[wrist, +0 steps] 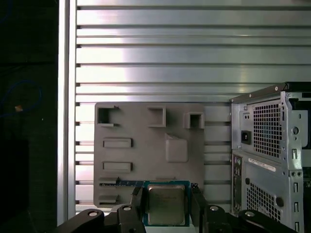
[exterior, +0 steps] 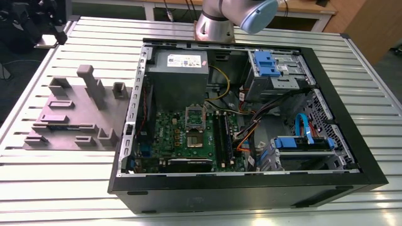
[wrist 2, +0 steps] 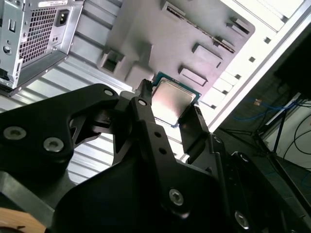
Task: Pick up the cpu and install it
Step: 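Pick up the cpu and move it towards the insertion slot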
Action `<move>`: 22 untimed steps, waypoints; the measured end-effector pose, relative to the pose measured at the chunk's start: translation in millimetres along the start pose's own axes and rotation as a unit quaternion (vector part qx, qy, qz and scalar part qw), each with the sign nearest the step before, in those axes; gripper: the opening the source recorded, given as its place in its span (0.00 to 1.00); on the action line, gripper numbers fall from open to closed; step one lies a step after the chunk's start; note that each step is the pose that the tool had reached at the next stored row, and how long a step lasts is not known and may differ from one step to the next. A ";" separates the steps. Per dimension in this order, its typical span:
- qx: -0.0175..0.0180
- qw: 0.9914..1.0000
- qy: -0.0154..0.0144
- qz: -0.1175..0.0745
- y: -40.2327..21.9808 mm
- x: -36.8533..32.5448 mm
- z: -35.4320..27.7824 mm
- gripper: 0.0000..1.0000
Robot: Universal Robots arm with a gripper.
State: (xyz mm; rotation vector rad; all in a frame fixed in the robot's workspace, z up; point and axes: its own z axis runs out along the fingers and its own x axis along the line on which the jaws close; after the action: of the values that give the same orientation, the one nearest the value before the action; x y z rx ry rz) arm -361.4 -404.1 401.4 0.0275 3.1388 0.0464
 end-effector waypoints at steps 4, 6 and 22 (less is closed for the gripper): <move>0.000 1.000 0.000 0.000 0.1 -6.4 0.0 0.47; 0.000 1.000 0.000 0.000 0.2 -9.7 0.0 0.47; 0.000 1.000 0.000 0.000 0.6 -34.7 0.1 0.47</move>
State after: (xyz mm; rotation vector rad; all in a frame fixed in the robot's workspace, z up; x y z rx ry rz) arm -326.6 -404.1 401.4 0.0274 3.1388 0.0464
